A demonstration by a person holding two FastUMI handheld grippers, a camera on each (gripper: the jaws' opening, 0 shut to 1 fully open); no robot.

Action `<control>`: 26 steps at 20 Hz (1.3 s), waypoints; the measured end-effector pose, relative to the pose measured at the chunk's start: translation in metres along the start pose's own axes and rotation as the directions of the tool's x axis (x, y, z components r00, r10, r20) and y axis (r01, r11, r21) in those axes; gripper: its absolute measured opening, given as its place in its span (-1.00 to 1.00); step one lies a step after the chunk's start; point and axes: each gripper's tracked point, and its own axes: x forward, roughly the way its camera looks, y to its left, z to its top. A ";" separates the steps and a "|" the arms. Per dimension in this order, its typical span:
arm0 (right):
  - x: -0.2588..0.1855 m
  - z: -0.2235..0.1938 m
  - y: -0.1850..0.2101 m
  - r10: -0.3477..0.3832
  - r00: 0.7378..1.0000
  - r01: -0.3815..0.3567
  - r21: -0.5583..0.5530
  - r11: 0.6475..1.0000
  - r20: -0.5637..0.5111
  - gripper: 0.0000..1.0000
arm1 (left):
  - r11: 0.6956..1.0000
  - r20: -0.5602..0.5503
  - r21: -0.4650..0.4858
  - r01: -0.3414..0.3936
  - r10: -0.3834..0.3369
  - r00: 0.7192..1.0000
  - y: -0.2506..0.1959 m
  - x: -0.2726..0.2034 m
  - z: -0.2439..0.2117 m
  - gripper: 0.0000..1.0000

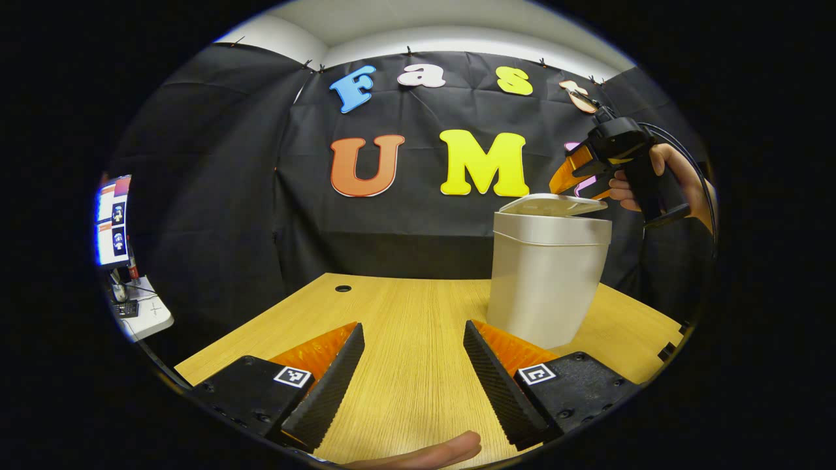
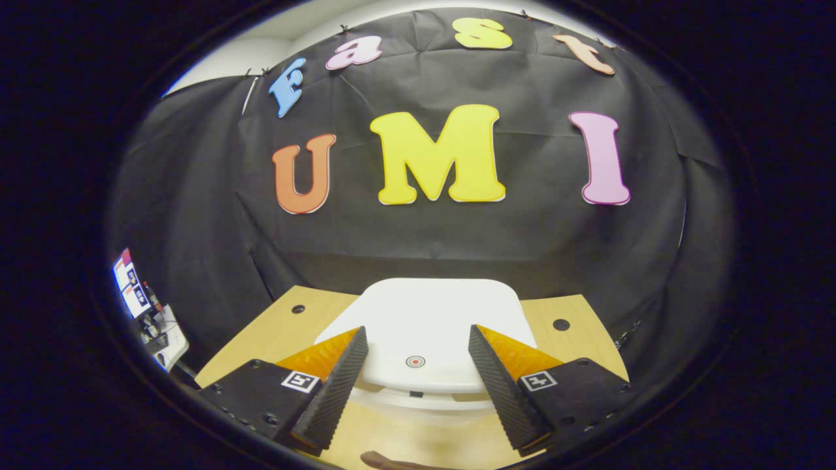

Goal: Press the lid of the desktop garbage bin to open it, pick up the crumpled paper on the desktop and throw it into the bin, then pick up the pop can on the desktop and drop it into the bin, and finally close the garbage bin lid.

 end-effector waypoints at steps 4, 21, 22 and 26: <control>-0.002 -0.010 -0.004 -0.014 1.000 0.013 -0.026 1.000 -0.015 0.89 | 1.000 -0.011 0.022 0.007 -0.007 1.000 -0.008 0.002 -0.005 0.97; -0.002 -0.027 -0.008 -0.101 0.992 0.103 -0.013 0.995 0.075 0.96 | 1.000 -0.013 0.022 -0.014 0.015 1.000 -0.005 0.005 -0.007 0.97; -0.003 -0.024 -0.005 -0.099 0.988 0.101 -0.009 0.995 0.117 0.95 | 1.000 -0.009 0.023 -0.017 0.017 1.000 -0.004 0.005 -0.005 0.97; -0.003 -0.023 -0.007 -0.097 0.926 0.094 0.027 0.995 0.365 0.93 | 1.000 -0.001 0.014 -0.021 0.021 1.000 -0.003 0.006 -0.004 0.97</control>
